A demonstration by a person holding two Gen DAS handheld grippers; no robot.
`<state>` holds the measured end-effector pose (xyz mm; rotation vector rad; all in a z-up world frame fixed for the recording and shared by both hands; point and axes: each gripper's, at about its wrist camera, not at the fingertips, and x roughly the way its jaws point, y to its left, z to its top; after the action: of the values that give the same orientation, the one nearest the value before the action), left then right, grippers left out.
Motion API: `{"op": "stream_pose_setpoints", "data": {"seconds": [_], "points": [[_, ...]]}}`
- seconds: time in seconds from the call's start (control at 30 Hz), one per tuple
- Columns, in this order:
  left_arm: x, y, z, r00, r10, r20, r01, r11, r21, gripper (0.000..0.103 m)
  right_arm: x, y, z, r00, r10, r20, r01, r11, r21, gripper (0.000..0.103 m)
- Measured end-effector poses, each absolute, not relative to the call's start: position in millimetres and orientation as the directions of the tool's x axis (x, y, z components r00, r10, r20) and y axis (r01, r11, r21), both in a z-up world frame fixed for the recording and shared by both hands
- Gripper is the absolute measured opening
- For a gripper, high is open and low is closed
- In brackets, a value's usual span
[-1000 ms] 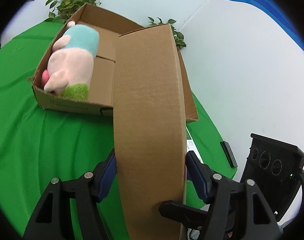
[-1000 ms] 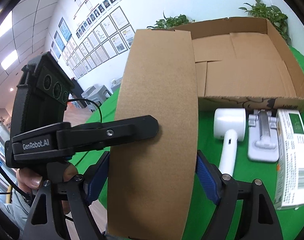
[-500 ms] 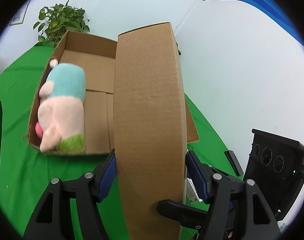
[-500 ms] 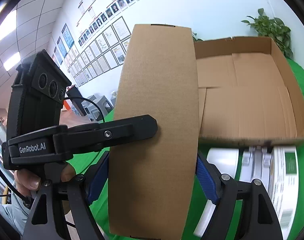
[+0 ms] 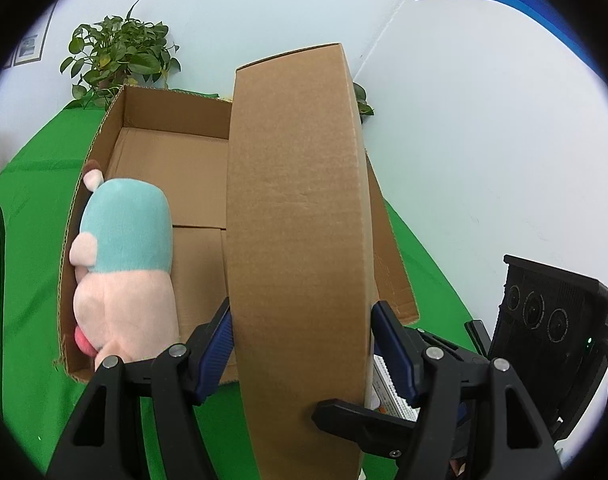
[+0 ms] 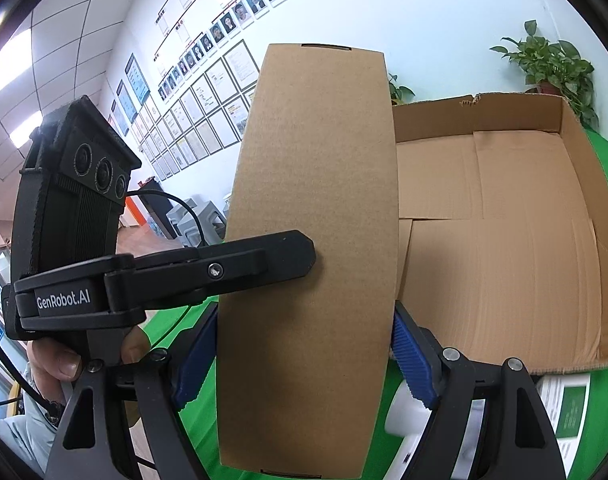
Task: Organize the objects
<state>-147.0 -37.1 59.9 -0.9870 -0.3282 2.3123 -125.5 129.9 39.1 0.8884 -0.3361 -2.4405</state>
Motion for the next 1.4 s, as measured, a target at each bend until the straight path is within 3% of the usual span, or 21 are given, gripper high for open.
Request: {"op": "stream_pose_setpoints", "data": {"seconds": [0.53, 1.0, 1.13, 1.27, 1.4], "points": [[-203.6, -33.3, 54.7, -0.571, 0.508, -0.645, -0.327, -0.861, -0.389, 0.066, -231.3, 161.8, 14.8, -0.589, -0.602, -0.539, 0.404, -0.797, 0.449, 0.081], [-227.4, -9.3, 60.3, -0.634, 0.373, -0.677, -0.319, -0.924, -0.21, 0.065, -265.2, 179.7, -9.9, -0.579, -0.656, -0.485, 0.409, -0.748, 0.523, 0.087], [-241.7, -5.0, 50.1, -0.635, 0.277, -0.722, -0.278, -0.953, -0.121, 0.063, -291.0, 137.7, -11.6, -0.561, -0.639, -0.526, 0.394, -0.766, 0.508, 0.086], [-253.9, -7.3, 22.4, -0.575, 0.27, -0.772, -0.259, -0.955, -0.142, 0.063, -309.2, 138.7, -44.2, -0.505, -0.644, -0.575, 0.342, -0.761, 0.551, 0.087], [-252.0, -3.8, 20.2, -0.586, 0.257, -0.768, -0.251, -0.959, -0.13, 0.062, -312.7, 147.4, -57.5, -0.496, -0.65, -0.575, 0.335, -0.755, 0.565, 0.089]]}}
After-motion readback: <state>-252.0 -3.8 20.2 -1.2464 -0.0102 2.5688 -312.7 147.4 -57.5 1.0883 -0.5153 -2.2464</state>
